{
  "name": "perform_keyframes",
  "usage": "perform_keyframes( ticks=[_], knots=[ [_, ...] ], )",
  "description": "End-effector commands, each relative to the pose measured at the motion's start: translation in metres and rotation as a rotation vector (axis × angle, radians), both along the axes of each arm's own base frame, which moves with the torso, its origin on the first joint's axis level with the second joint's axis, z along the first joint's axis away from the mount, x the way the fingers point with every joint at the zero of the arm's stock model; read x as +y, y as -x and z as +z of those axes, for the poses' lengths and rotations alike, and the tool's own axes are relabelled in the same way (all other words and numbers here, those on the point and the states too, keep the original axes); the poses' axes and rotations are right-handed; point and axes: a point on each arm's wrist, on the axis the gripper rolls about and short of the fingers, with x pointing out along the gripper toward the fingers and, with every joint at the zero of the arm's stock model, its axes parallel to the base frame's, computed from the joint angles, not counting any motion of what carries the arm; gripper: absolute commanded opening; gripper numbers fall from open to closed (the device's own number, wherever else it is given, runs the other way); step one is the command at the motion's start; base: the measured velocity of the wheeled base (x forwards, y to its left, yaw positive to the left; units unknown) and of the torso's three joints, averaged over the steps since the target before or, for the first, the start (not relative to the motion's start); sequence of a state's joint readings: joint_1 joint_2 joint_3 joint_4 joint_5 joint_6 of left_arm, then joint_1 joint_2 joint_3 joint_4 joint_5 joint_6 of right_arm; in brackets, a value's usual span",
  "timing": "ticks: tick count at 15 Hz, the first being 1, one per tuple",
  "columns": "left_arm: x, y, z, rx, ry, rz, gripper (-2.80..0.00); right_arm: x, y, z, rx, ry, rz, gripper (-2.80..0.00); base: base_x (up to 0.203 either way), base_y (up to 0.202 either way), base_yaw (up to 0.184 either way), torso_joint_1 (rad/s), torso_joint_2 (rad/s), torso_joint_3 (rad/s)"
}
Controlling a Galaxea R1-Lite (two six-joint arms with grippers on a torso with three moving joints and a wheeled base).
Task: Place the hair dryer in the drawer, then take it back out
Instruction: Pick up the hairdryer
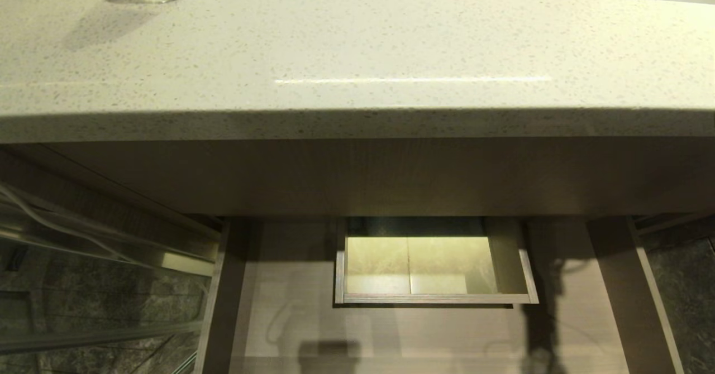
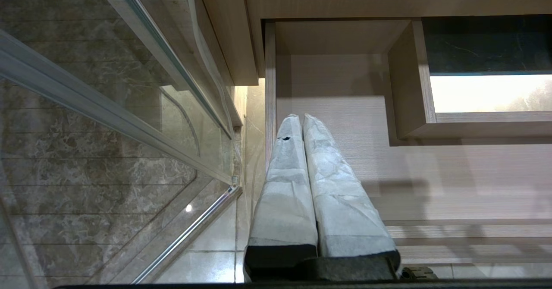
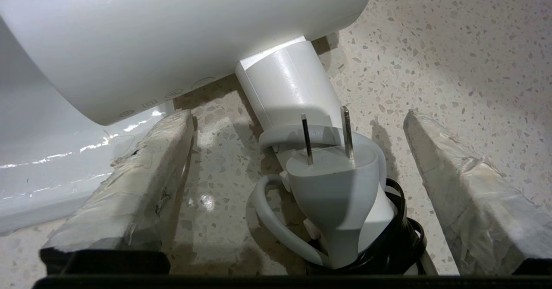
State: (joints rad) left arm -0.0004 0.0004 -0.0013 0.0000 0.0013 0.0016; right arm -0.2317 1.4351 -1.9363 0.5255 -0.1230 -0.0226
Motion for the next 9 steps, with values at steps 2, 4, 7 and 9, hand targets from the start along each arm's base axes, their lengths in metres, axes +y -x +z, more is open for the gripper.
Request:
perform_keyframes(
  ticks=[2,4,7,9],
  knots=[
    [0.0,0.0001,0.0001,-0.001,0.0,0.0,-2.8,-0.0002,-0.0001,-0.0007,0.004,0.003,0.0,0.0,0.0,0.0,0.0,0.0,0.0,0.0],
    [0.0,0.0001,0.0001,-0.001,0.0,0.001,-2.8,-0.0002,-0.0001,-0.0005,0.003,0.003,0.0,0.0,0.0,0.0,0.0,0.0,0.0,0.0],
    [0.0,0.0,0.0,-0.001,0.0,0.001,-2.8,-0.0012,0.0009,-0.0003,-0.001,-0.005,-0.008,0.0,0.0,0.0,0.0,0.0,0.0,0.0],
    [0.0,0.0001,0.0001,-0.001,0.001,0.001,-2.8,-0.0019,0.0017,0.0005,-0.005,0.005,-0.006,-2.8,0.0,0.0,0.0,0.0,0.0,0.0]
  ],
)
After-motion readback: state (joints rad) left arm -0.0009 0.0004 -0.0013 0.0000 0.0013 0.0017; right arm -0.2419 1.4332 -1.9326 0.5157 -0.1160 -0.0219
